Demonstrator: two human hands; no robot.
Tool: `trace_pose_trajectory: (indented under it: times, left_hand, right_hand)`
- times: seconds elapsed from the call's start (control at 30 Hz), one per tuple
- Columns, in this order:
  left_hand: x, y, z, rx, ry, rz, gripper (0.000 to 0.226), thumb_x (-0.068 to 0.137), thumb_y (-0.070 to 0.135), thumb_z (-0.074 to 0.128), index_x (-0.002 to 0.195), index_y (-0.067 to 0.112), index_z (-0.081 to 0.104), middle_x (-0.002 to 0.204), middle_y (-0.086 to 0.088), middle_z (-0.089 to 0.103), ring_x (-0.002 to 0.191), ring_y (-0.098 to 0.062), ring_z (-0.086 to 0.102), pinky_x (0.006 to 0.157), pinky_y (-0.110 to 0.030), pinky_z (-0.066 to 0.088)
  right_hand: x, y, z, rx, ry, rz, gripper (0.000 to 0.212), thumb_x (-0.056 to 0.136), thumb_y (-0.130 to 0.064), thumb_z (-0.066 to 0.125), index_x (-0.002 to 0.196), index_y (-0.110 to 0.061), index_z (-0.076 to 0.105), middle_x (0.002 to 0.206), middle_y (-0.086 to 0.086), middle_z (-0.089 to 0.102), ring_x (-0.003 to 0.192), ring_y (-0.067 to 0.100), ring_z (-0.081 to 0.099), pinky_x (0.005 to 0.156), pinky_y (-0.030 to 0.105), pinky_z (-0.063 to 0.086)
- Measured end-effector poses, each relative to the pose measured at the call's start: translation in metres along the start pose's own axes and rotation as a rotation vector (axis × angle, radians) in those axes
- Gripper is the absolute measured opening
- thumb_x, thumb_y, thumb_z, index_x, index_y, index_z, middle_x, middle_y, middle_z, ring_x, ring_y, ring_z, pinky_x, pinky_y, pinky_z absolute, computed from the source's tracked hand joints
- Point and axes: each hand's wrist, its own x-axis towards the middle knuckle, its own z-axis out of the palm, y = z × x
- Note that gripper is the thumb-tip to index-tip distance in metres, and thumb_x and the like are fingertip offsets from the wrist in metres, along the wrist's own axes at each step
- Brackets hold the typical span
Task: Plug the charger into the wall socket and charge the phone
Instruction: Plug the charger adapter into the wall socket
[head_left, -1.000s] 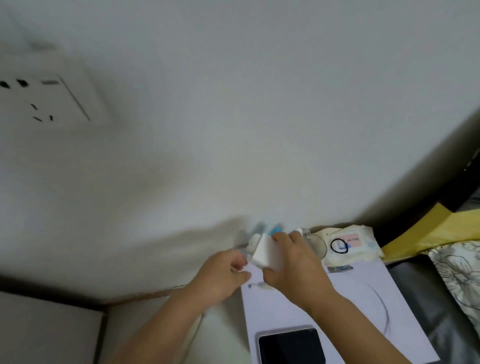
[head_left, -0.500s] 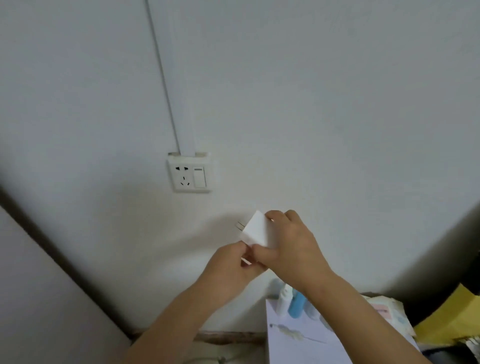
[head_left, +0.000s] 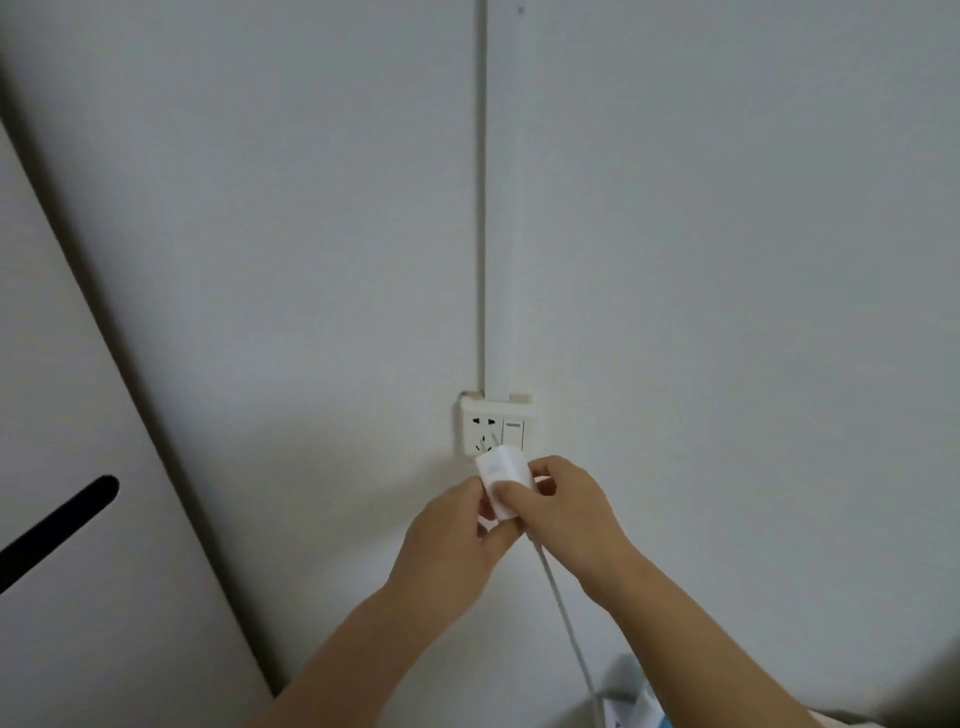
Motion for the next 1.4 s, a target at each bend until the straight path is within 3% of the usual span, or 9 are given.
trace_pose_trajectory:
  times: [0.13,0.2,0.3,0.53,0.67,0.87,0.97,1.17,1.4]
  left_hand:
    - [0.021,-0.023,-0.017,0.119,0.04,0.028,0.019,0.085,0.04,0.052,0.088,0.022,0.055,0.088,0.01,0.061,0.072,-0.009,0.056,0.06,-0.019,0.04]
    - [0.031,-0.03,-0.02,0.151,0.031,0.052,0.018,0.086,0.042,0.05,0.081,0.024,0.05,0.081,0.013,0.056,0.067,-0.005,0.05,0.054,-0.014,0.032]
    - [0.047,-0.038,-0.022,0.173,0.007,0.062,0.019,0.087,0.042,0.049,0.075,0.027,0.045,0.067,0.016,0.047,0.061,-0.001,0.045,0.051,-0.013,0.027]
    - [0.067,-0.048,-0.02,0.164,-0.031,0.095,0.019,0.087,0.039,0.05,0.075,0.024,0.048,0.074,0.01,0.056,0.07,-0.013,0.053,0.059,-0.024,0.035]
    - [0.071,-0.05,-0.019,0.168,-0.027,0.107,0.021,0.087,0.04,0.051,0.077,0.022,0.05,0.07,0.013,0.05,0.071,-0.014,0.051,0.062,-0.026,0.035]
    - [0.074,-0.046,-0.028,0.201,-0.026,0.102,0.038,0.088,0.04,0.049,0.055,0.032,0.03,0.057,0.014,0.041,0.054,-0.003,0.04,0.048,-0.019,0.024]
    - [0.074,-0.044,-0.03,0.214,-0.022,0.089,0.04,0.088,0.04,0.048,0.054,0.032,0.029,0.056,0.013,0.041,0.054,-0.002,0.04,0.048,-0.019,0.024]
    - [0.085,-0.042,-0.022,0.216,0.013,0.126,0.022,0.09,0.038,0.043,0.071,0.033,0.035,0.058,0.015,0.04,0.055,-0.002,0.04,0.048,-0.017,0.023]
    - [0.079,-0.047,-0.023,0.236,0.036,0.172,0.022,0.092,0.036,0.04,0.1,0.021,0.055,0.077,0.01,0.05,0.071,-0.013,0.048,0.052,-0.02,0.028]
  right_hand:
    - [0.018,-0.01,0.025,0.101,0.0,0.078,0.038,0.08,-0.034,0.061,0.104,-0.006,0.06,0.098,0.013,0.069,0.072,0.017,0.062,0.066,0.027,0.049]
    - [0.026,-0.013,0.033,0.164,-0.007,0.114,0.039,0.083,-0.031,0.059,0.097,0.005,0.063,0.088,0.021,0.07,0.059,0.016,0.056,0.063,0.028,0.049]
    - [0.036,-0.014,0.039,0.219,0.015,0.176,0.046,0.085,-0.029,0.057,0.093,0.017,0.061,0.077,0.021,0.064,0.063,0.021,0.055,0.065,0.03,0.052]
    - [0.052,-0.013,0.045,0.287,0.019,0.25,0.036,0.087,-0.029,0.055,0.08,0.003,0.07,0.071,0.013,0.062,0.059,0.02,0.056,0.058,0.027,0.051]
    - [0.056,-0.011,0.045,0.294,0.018,0.263,0.036,0.087,-0.031,0.054,0.073,-0.001,0.069,0.065,0.011,0.061,0.053,0.019,0.056,0.056,0.026,0.052]
    - [0.06,-0.015,0.045,0.327,-0.008,0.305,0.045,0.088,-0.036,0.053,0.092,0.007,0.068,0.074,0.015,0.06,0.054,0.021,0.055,0.045,0.021,0.049]
    - [0.062,-0.016,0.047,0.349,0.011,0.305,0.044,0.087,-0.035,0.054,0.089,0.008,0.067,0.074,0.017,0.057,0.05,0.02,0.051,0.041,0.019,0.044]
    - [0.076,-0.016,0.044,0.34,0.064,0.321,0.043,0.087,-0.034,0.054,0.086,0.007,0.067,0.068,0.017,0.057,0.045,0.019,0.048,0.039,0.019,0.04]
    - [0.074,-0.012,0.053,0.34,0.117,0.3,0.04,0.086,-0.034,0.056,0.058,-0.006,0.059,0.05,0.007,0.054,0.03,0.012,0.043,0.037,0.019,0.036]
